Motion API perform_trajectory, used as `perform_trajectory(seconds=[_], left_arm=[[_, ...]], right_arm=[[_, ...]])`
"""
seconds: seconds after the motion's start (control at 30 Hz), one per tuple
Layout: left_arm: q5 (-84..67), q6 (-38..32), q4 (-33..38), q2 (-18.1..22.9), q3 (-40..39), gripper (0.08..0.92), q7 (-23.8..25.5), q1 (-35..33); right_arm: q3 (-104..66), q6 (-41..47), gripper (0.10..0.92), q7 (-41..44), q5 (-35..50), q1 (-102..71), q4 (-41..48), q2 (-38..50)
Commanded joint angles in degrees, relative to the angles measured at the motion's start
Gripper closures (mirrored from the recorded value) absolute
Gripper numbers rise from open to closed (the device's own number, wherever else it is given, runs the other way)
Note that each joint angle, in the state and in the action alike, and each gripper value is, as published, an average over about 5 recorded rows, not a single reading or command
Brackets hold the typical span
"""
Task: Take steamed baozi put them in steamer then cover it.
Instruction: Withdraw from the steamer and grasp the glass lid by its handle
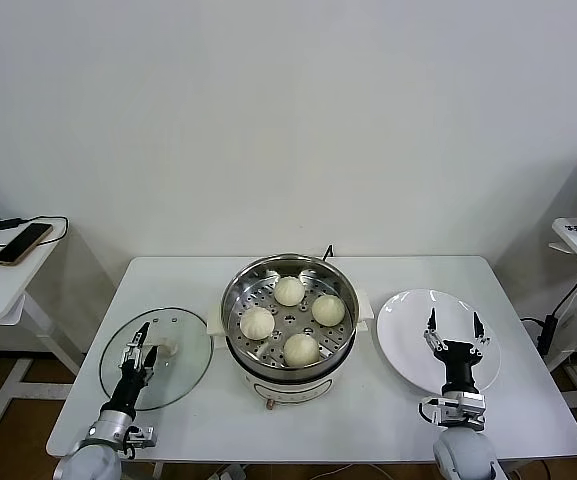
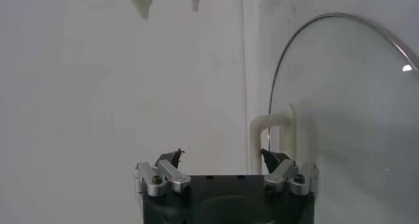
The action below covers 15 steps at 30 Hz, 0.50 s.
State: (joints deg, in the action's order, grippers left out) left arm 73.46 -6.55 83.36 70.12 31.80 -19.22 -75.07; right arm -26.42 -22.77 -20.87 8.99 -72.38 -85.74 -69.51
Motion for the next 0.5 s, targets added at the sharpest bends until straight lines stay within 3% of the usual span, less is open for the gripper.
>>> perform_trajectory(seconds=[0.03,0.33,0.5], left_arm=[[0.45,-0.47,-3.91,0.66,-0.7,0.177,-1.42,3.78],[1.28,-0.98,-7.57,0.93,-0.99,0.185,-2.04,5.86],[1.23,-1.5,-8.63,1.2,-0.84,0.29,-2.38,6.23]], right_arm=[[-0.34,-0.07,0.203,0.12,-0.33,-0.5,0.06,-0.4],[-0.12,-0.07,0.203,0.1,-0.8,-0.56,-0.14,-0.68],[-0.16,-0.06,0.203,0.09,-1.02,-0.7,-0.21,-0.76]])
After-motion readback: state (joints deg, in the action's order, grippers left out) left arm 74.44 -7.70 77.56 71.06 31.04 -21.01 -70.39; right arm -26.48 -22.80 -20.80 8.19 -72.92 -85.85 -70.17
